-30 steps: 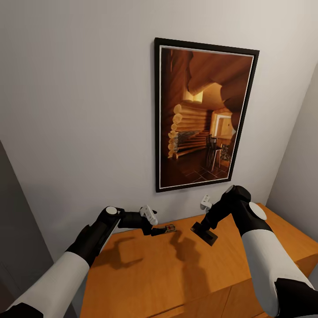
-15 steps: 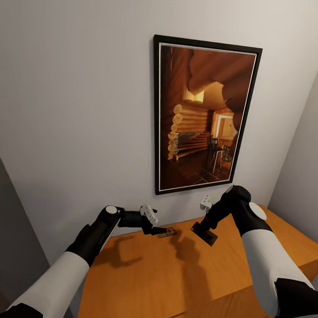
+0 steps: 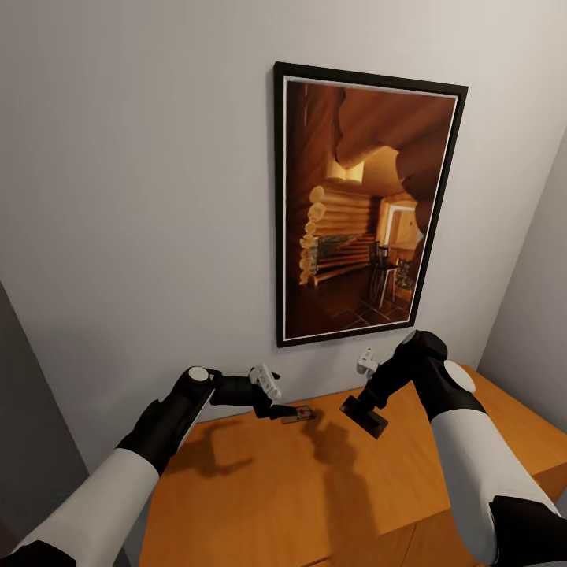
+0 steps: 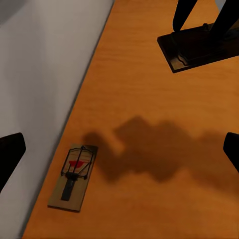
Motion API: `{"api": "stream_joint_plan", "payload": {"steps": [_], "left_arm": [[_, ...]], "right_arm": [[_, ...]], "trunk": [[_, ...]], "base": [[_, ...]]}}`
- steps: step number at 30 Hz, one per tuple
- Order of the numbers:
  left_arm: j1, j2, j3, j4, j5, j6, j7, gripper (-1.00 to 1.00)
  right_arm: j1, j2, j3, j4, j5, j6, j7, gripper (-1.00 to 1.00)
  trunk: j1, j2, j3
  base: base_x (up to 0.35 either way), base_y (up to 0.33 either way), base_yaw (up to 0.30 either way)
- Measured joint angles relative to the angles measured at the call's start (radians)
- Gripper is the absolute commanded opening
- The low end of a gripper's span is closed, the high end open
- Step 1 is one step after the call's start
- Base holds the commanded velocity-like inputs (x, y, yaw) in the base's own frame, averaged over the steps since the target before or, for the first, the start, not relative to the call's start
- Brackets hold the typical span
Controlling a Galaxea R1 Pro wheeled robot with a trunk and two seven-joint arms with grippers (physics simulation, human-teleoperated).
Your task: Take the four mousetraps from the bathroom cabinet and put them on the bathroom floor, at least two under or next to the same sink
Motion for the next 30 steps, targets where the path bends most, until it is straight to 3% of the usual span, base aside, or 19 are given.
{"api": "stream_joint_plan", "payload": {"steps": [30], "left_arm": [[0.000,0.006,0.007,0.000,-0.001,-0.002,0.000,1.00]], "right_arm": [[0.000,0.000,0.000,0.000,0.000,0.000,0.000,-1.00]], "trunk": [[0.000,0.000,0.000]], "base": [[0.000,0.000,0.000]]}}
